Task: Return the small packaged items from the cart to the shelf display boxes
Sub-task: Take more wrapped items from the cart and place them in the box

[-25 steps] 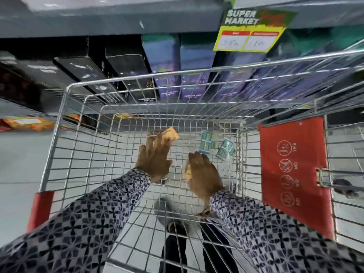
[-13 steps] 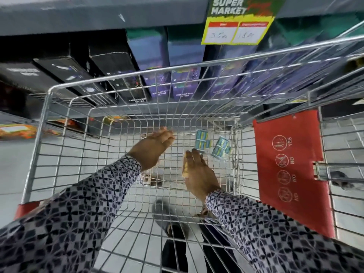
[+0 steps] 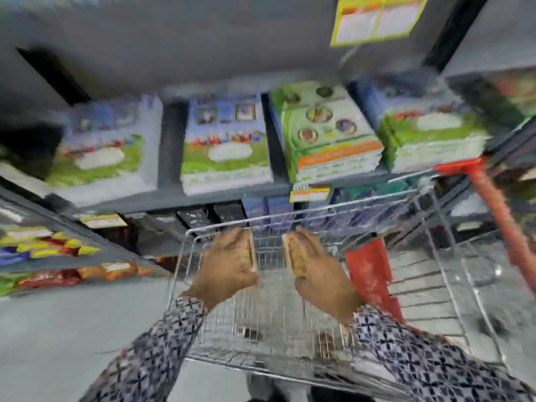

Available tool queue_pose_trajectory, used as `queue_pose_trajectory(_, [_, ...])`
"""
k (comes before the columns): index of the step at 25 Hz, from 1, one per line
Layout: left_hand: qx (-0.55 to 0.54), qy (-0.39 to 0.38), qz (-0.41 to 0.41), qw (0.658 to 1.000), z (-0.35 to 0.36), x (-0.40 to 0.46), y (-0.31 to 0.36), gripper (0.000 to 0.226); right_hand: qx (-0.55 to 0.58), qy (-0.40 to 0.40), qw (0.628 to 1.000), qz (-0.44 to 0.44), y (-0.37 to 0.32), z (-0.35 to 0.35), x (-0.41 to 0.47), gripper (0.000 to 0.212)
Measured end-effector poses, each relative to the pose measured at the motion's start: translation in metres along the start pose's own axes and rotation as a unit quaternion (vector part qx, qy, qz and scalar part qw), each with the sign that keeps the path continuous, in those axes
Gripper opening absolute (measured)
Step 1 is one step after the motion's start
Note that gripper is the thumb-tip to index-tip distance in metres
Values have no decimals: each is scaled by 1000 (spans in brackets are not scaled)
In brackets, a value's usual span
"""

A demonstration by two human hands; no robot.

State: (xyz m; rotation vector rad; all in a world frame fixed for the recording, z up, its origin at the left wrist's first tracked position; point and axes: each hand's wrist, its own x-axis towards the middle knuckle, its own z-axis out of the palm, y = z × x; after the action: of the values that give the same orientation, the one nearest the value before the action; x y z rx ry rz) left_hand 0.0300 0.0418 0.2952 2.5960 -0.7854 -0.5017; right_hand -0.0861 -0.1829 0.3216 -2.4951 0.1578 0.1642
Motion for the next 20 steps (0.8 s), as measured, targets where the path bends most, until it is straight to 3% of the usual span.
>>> queue_pose_trajectory(2, [-21,121,37,992,-89,-9,36,98,12,67,997,-37,-50,-69,2,99])
queue_pose_trajectory(8, [20,295,185,937,-320,-18,118,98,-3,279,943,-181,-170,-237,51,97])
queue_pose_trajectory(11, [40,295,172,939,-405,8,135,102,-10,306,922,-236,-227,-295,104,43])
queue_pose_trajectory(13, [53,258,170,950,-442,32,143,89,-56,283,933,-215,-256,-321,141,16])
queue_pose_trajectory(16, [90,207,180,957,-474,82,145,46,-120,218,950,-189,-282,-344,195,13])
queue_pose_trajectory(20, [88,151,97,980,-498,137,137,42,-140,144,968,-153,-295,-362,240,28])
